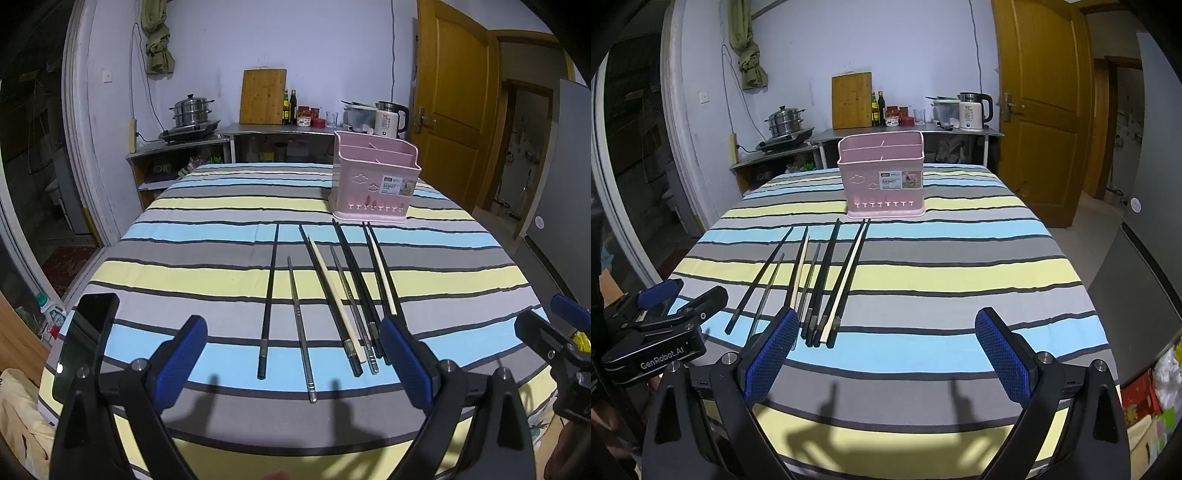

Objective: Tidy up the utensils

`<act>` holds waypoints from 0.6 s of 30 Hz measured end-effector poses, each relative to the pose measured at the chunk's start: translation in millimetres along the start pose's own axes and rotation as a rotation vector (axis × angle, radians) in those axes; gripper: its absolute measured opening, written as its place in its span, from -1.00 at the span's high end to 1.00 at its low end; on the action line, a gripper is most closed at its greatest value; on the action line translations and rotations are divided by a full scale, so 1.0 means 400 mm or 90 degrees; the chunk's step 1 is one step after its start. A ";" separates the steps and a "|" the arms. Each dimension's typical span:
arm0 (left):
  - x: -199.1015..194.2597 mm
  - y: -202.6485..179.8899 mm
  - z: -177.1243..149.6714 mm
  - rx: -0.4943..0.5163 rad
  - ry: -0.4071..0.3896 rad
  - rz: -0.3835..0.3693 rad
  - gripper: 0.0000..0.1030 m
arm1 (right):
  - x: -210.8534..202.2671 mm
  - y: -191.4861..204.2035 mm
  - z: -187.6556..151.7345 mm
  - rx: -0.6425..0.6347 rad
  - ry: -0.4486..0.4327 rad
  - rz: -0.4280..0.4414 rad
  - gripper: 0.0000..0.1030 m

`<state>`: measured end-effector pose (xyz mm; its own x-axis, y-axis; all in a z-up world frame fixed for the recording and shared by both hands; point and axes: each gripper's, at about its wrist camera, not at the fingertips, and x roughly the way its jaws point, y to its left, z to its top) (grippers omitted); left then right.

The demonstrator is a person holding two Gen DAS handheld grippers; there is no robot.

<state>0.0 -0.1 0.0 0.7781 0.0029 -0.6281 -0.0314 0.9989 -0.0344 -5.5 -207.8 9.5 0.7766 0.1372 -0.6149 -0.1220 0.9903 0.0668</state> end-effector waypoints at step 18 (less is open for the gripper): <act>0.002 0.004 -0.001 0.001 0.001 -0.002 -0.87 | 0.004 -0.002 0.004 0.004 0.001 -0.002 -0.87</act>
<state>0.2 1.4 -1.0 0.7775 -0.0008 -0.6289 -0.0279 0.9990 -0.0357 -3.2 -208.6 9.8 0.7764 0.1347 -0.6157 -0.1161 0.9907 0.0703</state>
